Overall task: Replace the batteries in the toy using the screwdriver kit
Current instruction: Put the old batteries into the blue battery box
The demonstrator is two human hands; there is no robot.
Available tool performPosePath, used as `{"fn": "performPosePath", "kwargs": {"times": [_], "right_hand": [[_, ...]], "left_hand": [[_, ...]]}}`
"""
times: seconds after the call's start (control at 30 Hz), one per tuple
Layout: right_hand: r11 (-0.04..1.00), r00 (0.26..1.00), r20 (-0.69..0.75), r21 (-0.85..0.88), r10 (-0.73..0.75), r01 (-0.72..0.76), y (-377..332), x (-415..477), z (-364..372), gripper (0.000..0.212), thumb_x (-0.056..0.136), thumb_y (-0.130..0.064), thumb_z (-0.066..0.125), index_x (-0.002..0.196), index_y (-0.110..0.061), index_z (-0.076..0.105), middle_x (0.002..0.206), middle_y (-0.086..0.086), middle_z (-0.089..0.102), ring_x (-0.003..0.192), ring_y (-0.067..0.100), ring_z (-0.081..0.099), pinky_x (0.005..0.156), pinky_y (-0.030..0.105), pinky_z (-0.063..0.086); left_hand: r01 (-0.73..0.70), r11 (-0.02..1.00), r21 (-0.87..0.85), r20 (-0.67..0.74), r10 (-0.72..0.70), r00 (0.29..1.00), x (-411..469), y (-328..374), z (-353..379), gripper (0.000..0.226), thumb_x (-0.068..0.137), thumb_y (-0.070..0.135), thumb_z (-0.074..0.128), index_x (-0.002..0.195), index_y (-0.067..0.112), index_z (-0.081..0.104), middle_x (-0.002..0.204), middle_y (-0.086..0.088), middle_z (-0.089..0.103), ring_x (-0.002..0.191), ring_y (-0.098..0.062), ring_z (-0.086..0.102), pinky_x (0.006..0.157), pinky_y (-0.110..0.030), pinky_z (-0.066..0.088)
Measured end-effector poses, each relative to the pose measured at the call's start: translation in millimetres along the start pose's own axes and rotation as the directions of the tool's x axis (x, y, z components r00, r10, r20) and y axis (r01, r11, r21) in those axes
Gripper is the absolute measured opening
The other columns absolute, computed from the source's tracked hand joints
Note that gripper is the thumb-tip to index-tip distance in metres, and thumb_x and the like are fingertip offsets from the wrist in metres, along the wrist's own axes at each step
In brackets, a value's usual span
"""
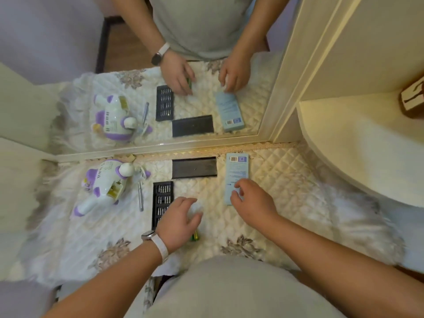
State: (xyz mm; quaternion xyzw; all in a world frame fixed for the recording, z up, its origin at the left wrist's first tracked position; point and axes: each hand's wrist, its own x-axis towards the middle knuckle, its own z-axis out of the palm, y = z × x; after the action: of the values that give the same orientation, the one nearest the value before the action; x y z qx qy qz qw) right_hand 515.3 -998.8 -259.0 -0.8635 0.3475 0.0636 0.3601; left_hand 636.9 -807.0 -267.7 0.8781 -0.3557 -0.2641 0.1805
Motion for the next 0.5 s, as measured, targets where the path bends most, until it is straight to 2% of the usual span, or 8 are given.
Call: {"fn": "performPosePath", "kwargs": {"times": [0.1,0.2,0.37,0.5], "right_hand": [[0.996,0.988,0.122,-0.009,-0.089,0.091,-18,-21,18,0.029,0.097,-0.037,0.045,0.117,-0.020,0.056,0.105,-0.004,0.060,0.091,0.019,0.059,0.077,0.035,0.051],[0.992,0.967,0.228,-0.011,-0.117,0.122,-29,-34,42,0.031,0.096,-0.039,0.045,0.119,-0.022,0.055,0.099,-0.005,0.061,0.086,0.016,0.058,0.075,0.033,0.049],[0.991,0.943,0.317,-0.048,-0.102,0.123,-42,-40,85,0.041,0.093,-0.039,0.050,0.131,-0.022,0.048,0.113,0.000,0.059,0.092,0.018,0.058,0.075,0.032,0.046],[0.983,0.924,0.368,-0.105,-0.101,0.149,-51,-39,109,0.059,0.089,-0.040,0.057,0.142,-0.022,0.036,0.125,0.003,0.051,0.102,0.023,0.058,0.082,0.037,0.050]], "left_hand": [[0.013,1.000,0.024,0.050,-0.014,0.999,-19,-15,-3,0.051,0.093,0.040,0.059,0.138,0.018,0.051,0.119,0.002,0.055,0.108,-0.014,0.055,0.088,-0.021,0.040],[-0.004,0.997,0.081,0.122,-0.006,0.993,-29,-28,-4,0.055,0.092,0.040,0.060,0.141,0.017,0.048,0.126,0.000,0.054,0.115,-0.017,0.055,0.093,-0.023,0.040],[-0.077,0.988,0.132,0.181,0.053,0.982,-34,-50,-2,0.058,0.088,0.037,0.064,0.140,0.015,0.049,0.131,-0.002,0.052,0.116,-0.019,0.056,0.095,-0.027,0.044],[-0.086,0.983,0.165,0.240,0.044,0.970,-38,-63,1,0.060,0.088,0.031,0.061,0.144,0.018,0.043,0.125,-0.004,0.051,0.107,-0.023,0.058,0.085,-0.031,0.047]]}}
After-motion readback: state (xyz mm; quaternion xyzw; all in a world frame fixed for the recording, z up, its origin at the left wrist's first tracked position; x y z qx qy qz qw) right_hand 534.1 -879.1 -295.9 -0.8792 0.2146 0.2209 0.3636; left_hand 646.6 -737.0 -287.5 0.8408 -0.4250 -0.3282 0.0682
